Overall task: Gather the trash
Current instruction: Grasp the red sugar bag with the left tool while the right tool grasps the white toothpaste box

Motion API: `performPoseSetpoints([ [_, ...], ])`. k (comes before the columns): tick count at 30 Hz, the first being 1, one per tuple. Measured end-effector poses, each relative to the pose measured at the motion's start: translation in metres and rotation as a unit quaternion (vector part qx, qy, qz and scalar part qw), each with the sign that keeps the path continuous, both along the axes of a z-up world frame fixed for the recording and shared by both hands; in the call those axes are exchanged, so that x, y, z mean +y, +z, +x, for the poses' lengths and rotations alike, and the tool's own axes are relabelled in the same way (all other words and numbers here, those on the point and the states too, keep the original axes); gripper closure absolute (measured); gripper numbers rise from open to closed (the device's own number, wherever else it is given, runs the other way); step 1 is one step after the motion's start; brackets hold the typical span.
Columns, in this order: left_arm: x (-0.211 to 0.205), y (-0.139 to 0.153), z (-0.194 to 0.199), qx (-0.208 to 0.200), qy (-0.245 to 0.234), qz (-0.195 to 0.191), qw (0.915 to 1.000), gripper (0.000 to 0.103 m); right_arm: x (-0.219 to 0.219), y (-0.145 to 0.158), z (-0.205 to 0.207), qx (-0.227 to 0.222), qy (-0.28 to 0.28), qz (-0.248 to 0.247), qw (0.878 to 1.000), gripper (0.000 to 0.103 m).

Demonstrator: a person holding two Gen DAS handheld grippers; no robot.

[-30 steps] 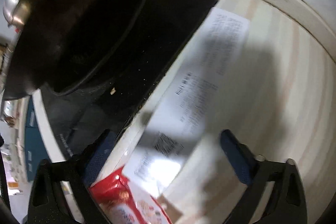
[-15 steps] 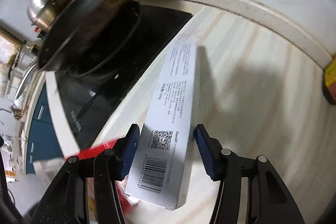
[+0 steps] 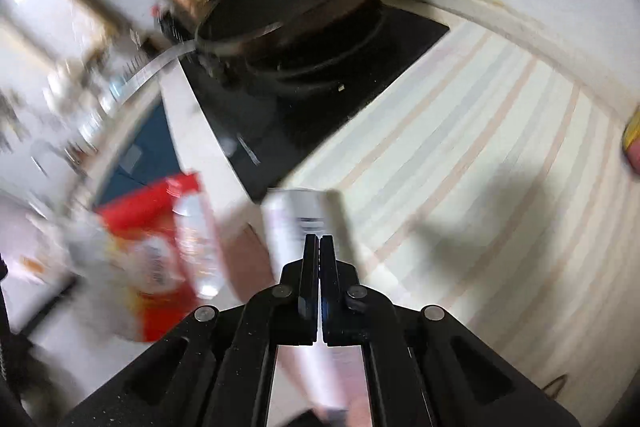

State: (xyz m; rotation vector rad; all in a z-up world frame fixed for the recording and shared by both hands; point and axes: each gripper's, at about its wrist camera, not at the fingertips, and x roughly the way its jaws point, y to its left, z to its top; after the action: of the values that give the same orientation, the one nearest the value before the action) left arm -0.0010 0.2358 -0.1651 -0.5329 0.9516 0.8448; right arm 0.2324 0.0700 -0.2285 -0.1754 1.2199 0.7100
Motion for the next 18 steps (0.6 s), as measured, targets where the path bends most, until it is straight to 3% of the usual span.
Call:
performPoseSetpoints([
  [2,0.003,-0.015,-0.009,0.004,0.006,-0.017,0.9998,0.099,0.016,-0.015,-0.023,-0.007,0.029,-0.040,0.999,0.085],
  [4,0.005,-0.029,-0.016,0.009,0.011,-0.025,0.9996,0.099,0.037,-0.033,-0.052,-0.010,0.071,-0.066,0.995,0.022],
  [5,0.006,-0.036,-0.019,0.011,0.014,-0.032,0.9993,0.099,0.048,-0.044,-0.063,-0.008,0.090,-0.079,0.993,0.014],
  [7,0.009,-0.047,-0.025,0.015,0.023,-0.043,0.9987,0.099,0.076,-0.073,-0.087,-0.032,0.127,-0.136,0.982,0.017],
  [9,0.014,-0.052,-0.032,0.012,0.031,-0.052,0.9981,0.099,0.081,-0.080,-0.093,-0.068,0.118,-0.156,0.978,0.041],
  [10,0.014,-0.052,-0.035,0.011,0.033,-0.053,0.9980,0.098,0.081,-0.076,-0.094,-0.076,0.120,-0.141,0.980,0.057],
  [12,0.019,-0.049,-0.042,0.003,0.039,-0.058,0.9976,0.099,0.077,-0.067,-0.089,-0.050,0.120,-0.111,0.985,0.057],
  [18,0.045,-0.032,-0.083,-0.010,0.076,-0.046,0.9960,0.099,0.084,-0.033,-0.106,-0.035,0.158,-0.065,0.985,0.057],
])
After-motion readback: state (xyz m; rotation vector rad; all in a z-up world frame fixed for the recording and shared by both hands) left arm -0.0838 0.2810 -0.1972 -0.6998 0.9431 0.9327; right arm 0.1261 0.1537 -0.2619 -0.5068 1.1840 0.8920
